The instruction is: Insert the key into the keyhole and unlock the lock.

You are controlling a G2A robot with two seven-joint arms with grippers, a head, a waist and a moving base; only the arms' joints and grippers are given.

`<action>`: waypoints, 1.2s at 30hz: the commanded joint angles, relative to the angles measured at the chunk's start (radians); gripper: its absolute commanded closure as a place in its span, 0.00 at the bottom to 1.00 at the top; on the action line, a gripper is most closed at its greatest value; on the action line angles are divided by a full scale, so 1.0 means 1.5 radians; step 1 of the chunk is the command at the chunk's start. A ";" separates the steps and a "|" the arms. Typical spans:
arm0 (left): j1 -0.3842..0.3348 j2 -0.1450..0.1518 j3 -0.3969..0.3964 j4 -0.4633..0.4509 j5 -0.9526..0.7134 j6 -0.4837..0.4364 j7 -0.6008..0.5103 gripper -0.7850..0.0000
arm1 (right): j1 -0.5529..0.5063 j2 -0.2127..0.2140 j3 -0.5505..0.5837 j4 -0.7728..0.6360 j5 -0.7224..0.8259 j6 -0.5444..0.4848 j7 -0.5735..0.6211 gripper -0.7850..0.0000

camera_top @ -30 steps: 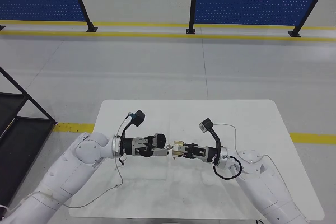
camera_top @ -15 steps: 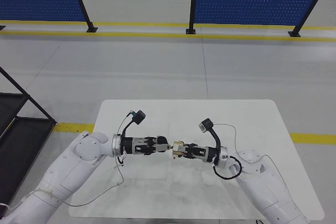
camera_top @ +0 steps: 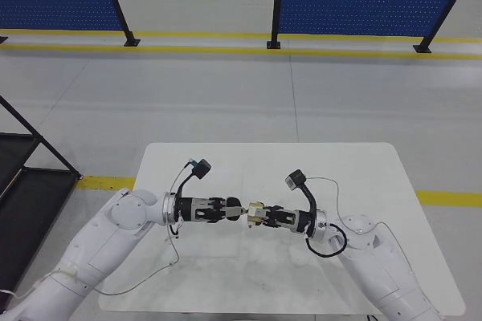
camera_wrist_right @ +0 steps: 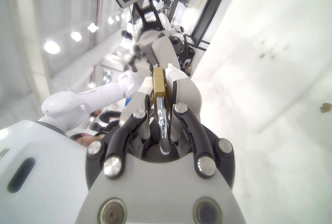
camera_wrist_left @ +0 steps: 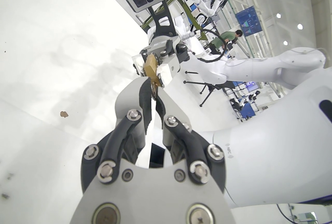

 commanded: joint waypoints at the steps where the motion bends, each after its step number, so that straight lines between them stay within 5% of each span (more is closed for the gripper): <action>1: -0.002 -0.001 0.002 0.002 -0.003 0.001 -0.003 1.00 | 0.000 0.000 0.000 0.000 0.000 0.000 0.000 1.00; 21: -0.020 -0.012 0.017 0.024 -0.057 0.033 -0.040 1.00 | 0.000 0.000 0.000 0.000 0.000 0.000 0.000 1.00; 36: -0.018 -0.015 0.009 0.018 0.002 -0.023 -0.027 1.00 | 0.000 0.000 0.000 0.000 0.000 0.000 0.000 1.00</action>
